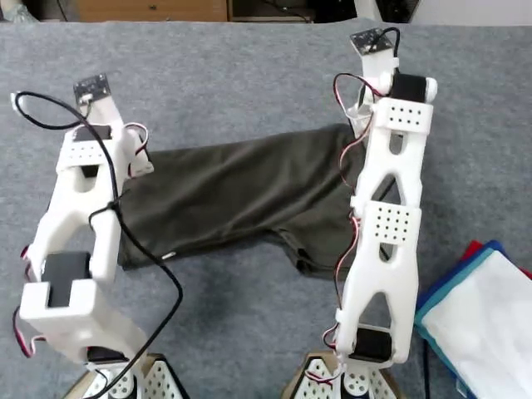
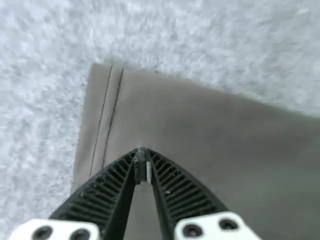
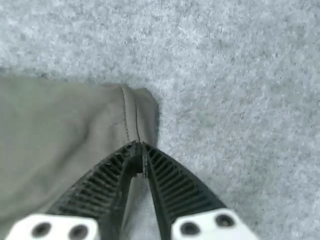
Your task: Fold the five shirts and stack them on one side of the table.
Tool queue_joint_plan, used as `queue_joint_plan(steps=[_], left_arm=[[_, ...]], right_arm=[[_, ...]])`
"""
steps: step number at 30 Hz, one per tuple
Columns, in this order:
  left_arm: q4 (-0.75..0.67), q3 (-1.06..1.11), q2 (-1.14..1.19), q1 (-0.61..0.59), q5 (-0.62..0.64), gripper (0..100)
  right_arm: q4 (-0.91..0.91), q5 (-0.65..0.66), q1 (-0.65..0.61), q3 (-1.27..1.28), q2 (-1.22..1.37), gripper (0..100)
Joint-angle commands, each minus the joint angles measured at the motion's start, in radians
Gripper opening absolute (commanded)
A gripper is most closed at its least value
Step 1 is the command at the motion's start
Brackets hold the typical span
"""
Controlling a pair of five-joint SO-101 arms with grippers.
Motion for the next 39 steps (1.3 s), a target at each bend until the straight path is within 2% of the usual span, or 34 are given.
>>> queue_joint_plan(steps=[1, 5, 8, 17, 24, 29, 36, 39], left_arm=[[-0.018, -0.075, 0.036, -0.018, 0.005, 2], [-0.035, -0.092, 0.082, -0.040, 0.003, 2], [-0.035, -0.114, 0.105, -0.061, 0.003, 2], [-0.040, -0.123, 0.111, -0.083, 0.003, 2], [-0.041, -0.121, 0.113, -0.089, 0.003, 2], [-0.068, -0.114, 0.114, -0.117, 0.003, 2], [-0.086, -0.132, 0.171, -0.120, -0.055, 2], [-0.009, -0.239, 0.251, -0.107, -0.081, 2]], right_arm=[[0.031, -0.008, 0.002, -0.056, -0.027, 0.5], [0.034, -0.005, 0.012, -0.048, -0.077, 0.5], [0.035, 0.012, 0.035, 0.048, -0.150, 0.5], [-0.012, 0.061, 0.004, 0.759, -0.647, 0.5], [-0.316, 0.078, -0.071, 1.366, -0.837, 0.5], [-0.532, 0.077, -0.093, 1.689, -0.951, 0.5], [-0.651, 0.101, -0.030, 1.847, -0.917, 0.5], [-0.644, 0.141, 0.019, 1.844, -0.908, 0.5]])
